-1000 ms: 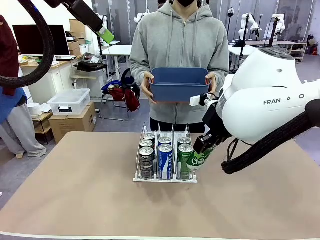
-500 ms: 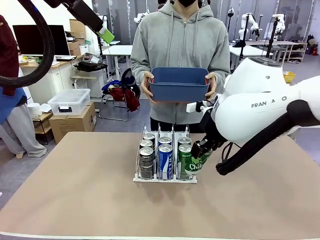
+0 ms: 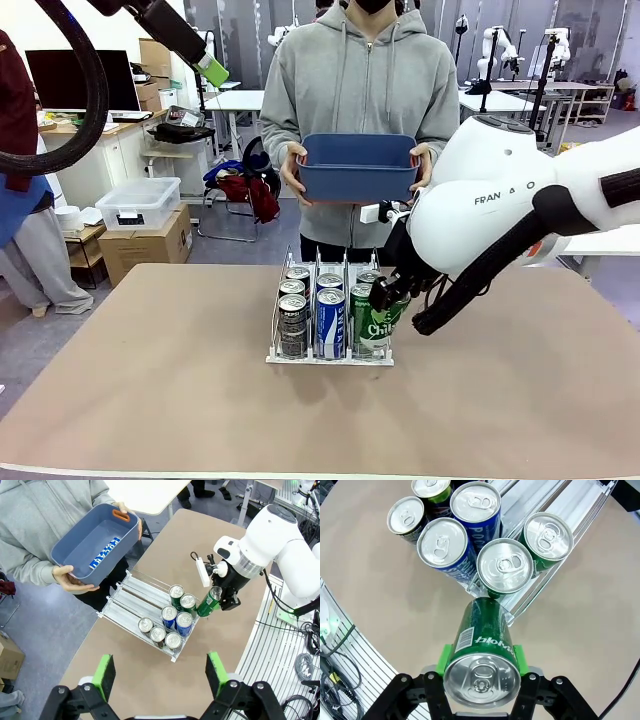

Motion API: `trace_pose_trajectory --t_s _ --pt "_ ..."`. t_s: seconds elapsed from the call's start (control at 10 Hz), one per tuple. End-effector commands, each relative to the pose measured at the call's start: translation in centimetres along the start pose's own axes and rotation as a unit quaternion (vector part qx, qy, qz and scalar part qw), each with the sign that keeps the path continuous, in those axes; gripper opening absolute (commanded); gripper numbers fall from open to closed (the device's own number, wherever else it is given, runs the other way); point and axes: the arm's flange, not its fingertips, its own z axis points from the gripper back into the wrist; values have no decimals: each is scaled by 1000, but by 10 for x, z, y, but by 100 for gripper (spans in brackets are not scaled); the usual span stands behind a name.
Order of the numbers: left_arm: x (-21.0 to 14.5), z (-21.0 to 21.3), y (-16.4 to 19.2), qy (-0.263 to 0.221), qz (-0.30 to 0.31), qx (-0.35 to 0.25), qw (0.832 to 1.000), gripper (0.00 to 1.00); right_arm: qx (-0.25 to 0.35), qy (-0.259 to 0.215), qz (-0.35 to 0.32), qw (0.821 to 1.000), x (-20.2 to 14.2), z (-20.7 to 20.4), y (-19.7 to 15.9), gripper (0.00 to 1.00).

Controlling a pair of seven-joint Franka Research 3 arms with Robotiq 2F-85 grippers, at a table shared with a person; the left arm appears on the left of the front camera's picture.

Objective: Fill the beverage cans into the dispenser.
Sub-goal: Place the picked Sprite in the line of the Automatic Can Dispenser with the same cans.

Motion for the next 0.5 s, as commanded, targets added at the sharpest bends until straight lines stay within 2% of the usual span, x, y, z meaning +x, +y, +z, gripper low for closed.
trace_pose_trajectory --t_s 0.0,0.4 --pt "-2 0 2 0 2 -2 1000 96 -25 -35 -3 999 21 -6 -8 58" --pt "-2 0 2 0 2 -2 1000 96 -33 -41 2 999 36 -21 -10 58"
